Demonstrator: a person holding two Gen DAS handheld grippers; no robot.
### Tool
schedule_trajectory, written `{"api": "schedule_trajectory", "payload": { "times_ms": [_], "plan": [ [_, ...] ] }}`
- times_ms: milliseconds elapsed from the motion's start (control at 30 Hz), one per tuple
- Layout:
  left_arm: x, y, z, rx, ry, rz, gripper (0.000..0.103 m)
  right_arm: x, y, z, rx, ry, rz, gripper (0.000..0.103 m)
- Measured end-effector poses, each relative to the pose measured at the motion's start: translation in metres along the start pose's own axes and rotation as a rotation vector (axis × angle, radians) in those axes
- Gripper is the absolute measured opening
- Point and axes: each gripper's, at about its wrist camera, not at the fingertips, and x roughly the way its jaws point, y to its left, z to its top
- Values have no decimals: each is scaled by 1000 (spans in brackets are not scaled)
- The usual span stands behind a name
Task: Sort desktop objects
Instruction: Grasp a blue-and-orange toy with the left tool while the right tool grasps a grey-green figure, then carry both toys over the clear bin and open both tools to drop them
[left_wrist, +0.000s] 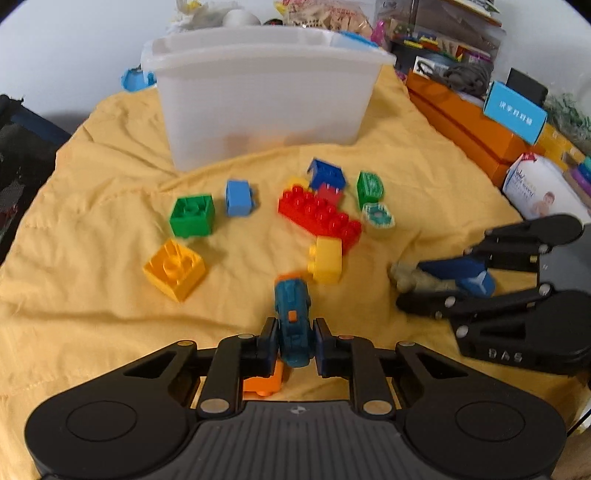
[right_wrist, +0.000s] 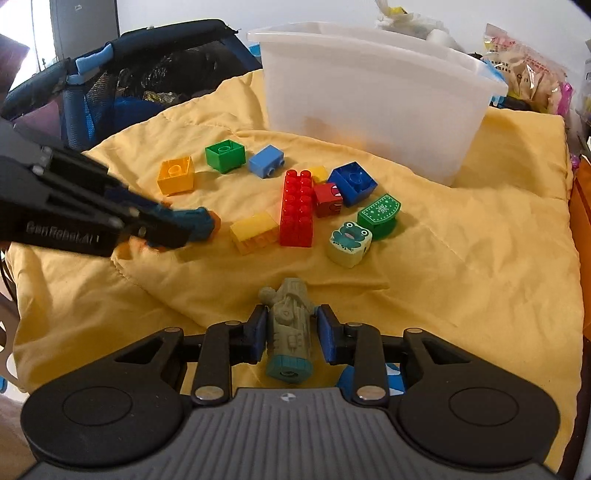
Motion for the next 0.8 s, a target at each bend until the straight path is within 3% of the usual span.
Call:
{"api": "schedule_trajectory", "payload": {
  "times_ms": [367,567,633,800],
  "plan": [
    [7,-3,-3,14,-16,13,25,0,0,-4,-8,-16,-8,35],
    [3,2,-3,-12,-18,-26,22,-3,0,-7,-2,-12,-14,35],
    [-3,3,-1,-14,-36,-40,22,-3,1,-5,-4,-3,-11,28],
    [-24,7,18,-7,-94,-70,22,-6,7,-1,-22,3,-13,28]
  ]
}}
